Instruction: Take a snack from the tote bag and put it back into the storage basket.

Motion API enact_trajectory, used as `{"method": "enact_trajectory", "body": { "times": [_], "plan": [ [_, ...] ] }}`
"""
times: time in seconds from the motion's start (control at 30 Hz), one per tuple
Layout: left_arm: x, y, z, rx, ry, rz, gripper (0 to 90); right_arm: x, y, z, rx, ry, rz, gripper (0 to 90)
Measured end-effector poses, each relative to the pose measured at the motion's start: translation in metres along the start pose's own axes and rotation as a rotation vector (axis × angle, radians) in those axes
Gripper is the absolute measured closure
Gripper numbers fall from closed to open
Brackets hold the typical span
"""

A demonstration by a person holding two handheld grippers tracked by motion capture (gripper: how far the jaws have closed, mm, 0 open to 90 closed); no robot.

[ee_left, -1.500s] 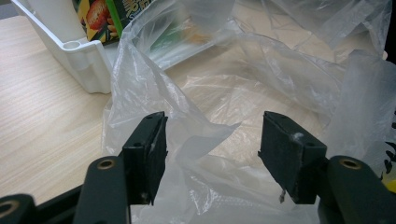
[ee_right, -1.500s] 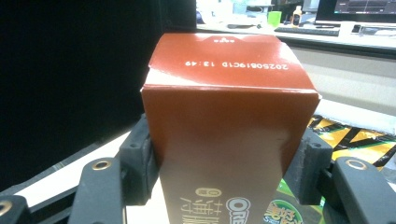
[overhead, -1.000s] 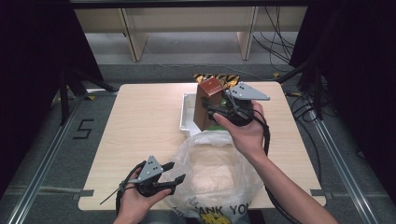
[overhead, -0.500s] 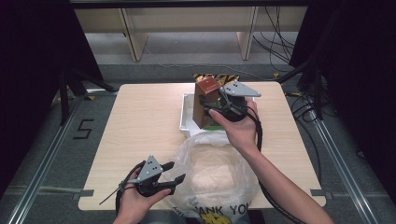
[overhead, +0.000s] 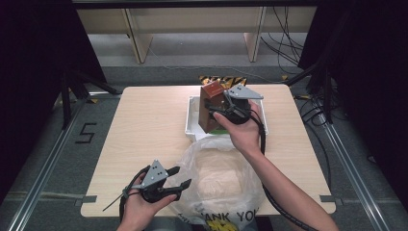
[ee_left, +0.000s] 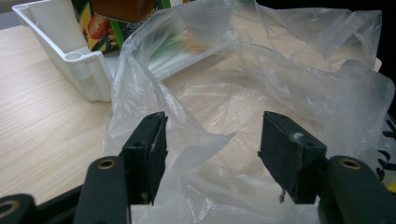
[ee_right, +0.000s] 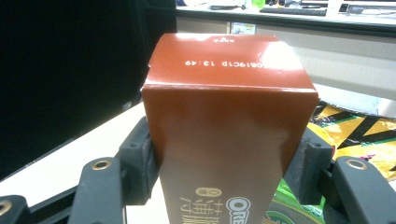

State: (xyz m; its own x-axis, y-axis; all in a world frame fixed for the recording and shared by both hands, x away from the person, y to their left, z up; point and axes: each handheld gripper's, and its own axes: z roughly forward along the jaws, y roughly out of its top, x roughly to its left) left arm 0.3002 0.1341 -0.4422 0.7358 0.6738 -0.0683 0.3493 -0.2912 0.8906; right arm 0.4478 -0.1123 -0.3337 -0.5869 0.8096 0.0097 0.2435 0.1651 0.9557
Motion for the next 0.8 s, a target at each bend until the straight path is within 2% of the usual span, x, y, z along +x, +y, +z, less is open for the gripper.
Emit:
{"method": "enact_trajectory", "body": {
  "times": [0.03, 0.13, 0.23, 0.27, 0.37, 0.4, 0.47, 0.5, 0.53, 0.57, 0.6, 0.67, 0.7, 0.77, 0.8],
  "plan": [
    [0.000, 0.000, 0.000, -0.001, 0.000, 0.000, 40.5, 0.001, 0.000, 0.001, 0.004, -0.003, 0.014, 38.6],
    [0.001, 0.000, 0.000, 0.001, 0.002, 0.001, 40.4, 0.000, -0.002, 0.005, -0.006, -0.007, -0.020, 38.6],
    [-0.001, -0.002, 0.001, -0.002, -0.002, -0.019, 40.4, 0.000, -0.003, 0.007, -0.003, -0.009, -0.023, 38.6],
    [0.000, -0.002, 0.001, -0.002, -0.006, -0.002, 40.4, 0.000, -0.004, 0.009, -0.003, -0.013, -0.012, 38.6],
    [-0.002, -0.002, 0.001, 0.000, 0.003, -0.026, 40.4, 0.000, -0.006, 0.011, 0.004, -0.008, -0.020, 38.6],
    [0.000, -0.002, 0.001, -0.002, -0.006, -0.002, 40.4, 0.001, -0.006, 0.012, 0.004, -0.014, -0.010, 38.6],
    [0.000, -0.002, 0.001, -0.003, -0.003, -0.002, 40.4, 0.002, -0.008, 0.014, 0.013, -0.006, -0.017, 38.6],
    [-0.001, -0.002, 0.001, -0.004, -0.002, -0.031, 40.4, 0.002, -0.009, 0.014, 0.013, -0.010, -0.016, 38.6],
    [0.000, -0.002, 0.001, -0.002, -0.003, -0.013, 40.4, 0.003, -0.010, 0.015, 0.010, -0.015, -0.001, 38.6],
    [0.000, -0.002, 0.001, -0.003, 0.001, -0.014, 40.4, 0.003, -0.011, 0.017, 0.009, -0.016, -0.018, 38.6],
    [-0.001, -0.003, 0.001, -0.002, 0.001, -0.030, 40.4, 0.003, -0.012, 0.017, 0.013, -0.013, -0.012, 38.6],
    [0.000, -0.003, 0.001, 0.000, -0.001, -0.010, 40.4, 0.003, -0.014, 0.020, 0.014, -0.017, -0.016, 38.6],
    [-0.001, -0.003, 0.001, -0.002, 0.001, -0.018, 40.4, 0.004, -0.015, 0.020, 0.030, -0.010, -0.007, 38.6],
    [-0.001, -0.003, 0.001, -0.003, 0.001, -0.023, 40.4, 0.003, -0.016, 0.021, 0.026, -0.017, -0.015, 38.6],
    [0.000, -0.003, 0.001, -0.002, 0.000, -0.014, 40.4, 0.004, -0.016, 0.022, 0.030, -0.015, -0.005, 38.6]
  ]
}}
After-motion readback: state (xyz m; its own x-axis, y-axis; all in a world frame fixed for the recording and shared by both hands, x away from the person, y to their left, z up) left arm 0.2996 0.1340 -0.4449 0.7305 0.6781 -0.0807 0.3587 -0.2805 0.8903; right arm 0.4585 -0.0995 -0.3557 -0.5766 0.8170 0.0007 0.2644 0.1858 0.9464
